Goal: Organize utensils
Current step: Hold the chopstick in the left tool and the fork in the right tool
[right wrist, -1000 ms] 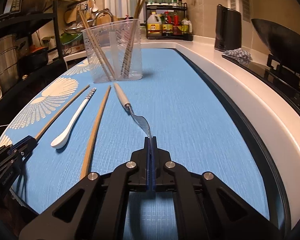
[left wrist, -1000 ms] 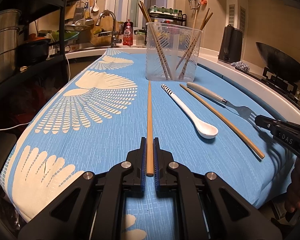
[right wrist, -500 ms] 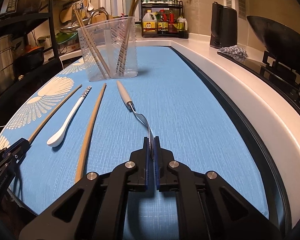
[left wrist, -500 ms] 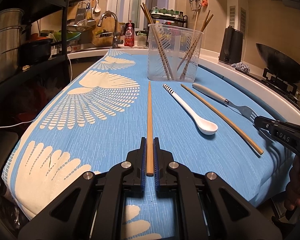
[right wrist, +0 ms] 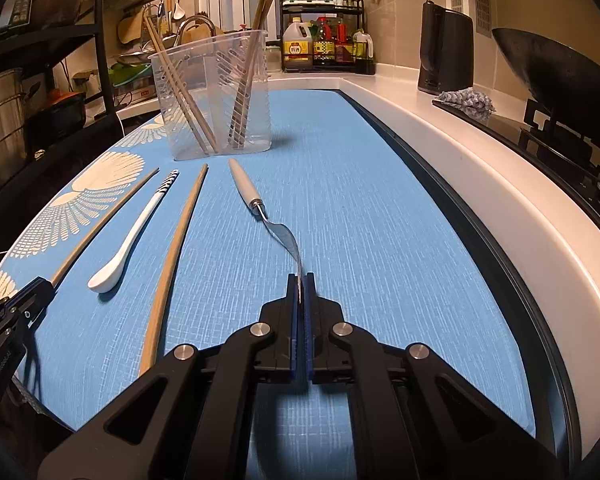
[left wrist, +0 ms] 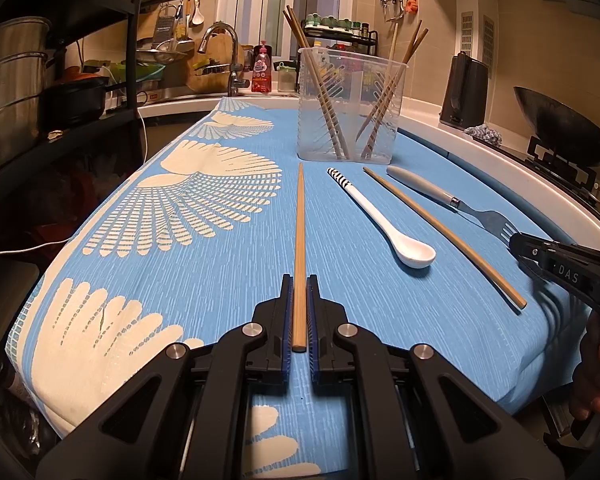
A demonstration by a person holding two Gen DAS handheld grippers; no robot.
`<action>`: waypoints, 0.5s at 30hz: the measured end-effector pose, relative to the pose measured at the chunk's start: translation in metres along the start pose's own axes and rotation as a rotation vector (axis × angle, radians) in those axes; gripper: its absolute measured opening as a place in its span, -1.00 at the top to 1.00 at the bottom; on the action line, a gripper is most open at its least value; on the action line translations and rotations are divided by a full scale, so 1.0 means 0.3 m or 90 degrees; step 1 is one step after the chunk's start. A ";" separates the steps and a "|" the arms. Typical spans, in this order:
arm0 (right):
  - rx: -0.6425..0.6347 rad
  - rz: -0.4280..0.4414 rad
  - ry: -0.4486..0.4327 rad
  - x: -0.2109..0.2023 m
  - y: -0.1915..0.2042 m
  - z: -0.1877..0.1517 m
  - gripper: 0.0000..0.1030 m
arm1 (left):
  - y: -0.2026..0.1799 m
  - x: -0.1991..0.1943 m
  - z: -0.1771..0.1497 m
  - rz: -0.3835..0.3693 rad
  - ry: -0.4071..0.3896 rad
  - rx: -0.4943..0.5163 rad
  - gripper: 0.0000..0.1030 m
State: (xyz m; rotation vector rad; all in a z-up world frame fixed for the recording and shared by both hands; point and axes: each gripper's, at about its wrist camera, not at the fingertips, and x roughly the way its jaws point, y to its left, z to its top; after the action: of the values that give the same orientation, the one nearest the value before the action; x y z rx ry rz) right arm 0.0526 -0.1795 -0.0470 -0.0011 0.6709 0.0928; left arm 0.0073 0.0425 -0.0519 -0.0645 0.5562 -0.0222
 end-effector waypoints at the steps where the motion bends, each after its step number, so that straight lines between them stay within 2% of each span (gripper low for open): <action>1: 0.000 0.001 0.000 -0.001 0.000 0.001 0.96 | 0.000 0.000 0.000 0.000 0.000 0.000 0.87; 8: -0.006 0.001 -0.015 -0.044 0.008 0.019 0.97 | -0.001 -0.011 0.008 -0.003 0.002 -0.003 0.87; 15: -0.012 -0.003 -0.047 -0.117 0.004 0.058 0.97 | -0.012 -0.060 0.032 -0.005 -0.026 0.004 0.87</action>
State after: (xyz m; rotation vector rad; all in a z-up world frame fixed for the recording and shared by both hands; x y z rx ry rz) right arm 0.0359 -0.1808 -0.0115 -0.0169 0.5969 0.0933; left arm -0.0029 0.0401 -0.0341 -0.0606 0.5158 -0.0307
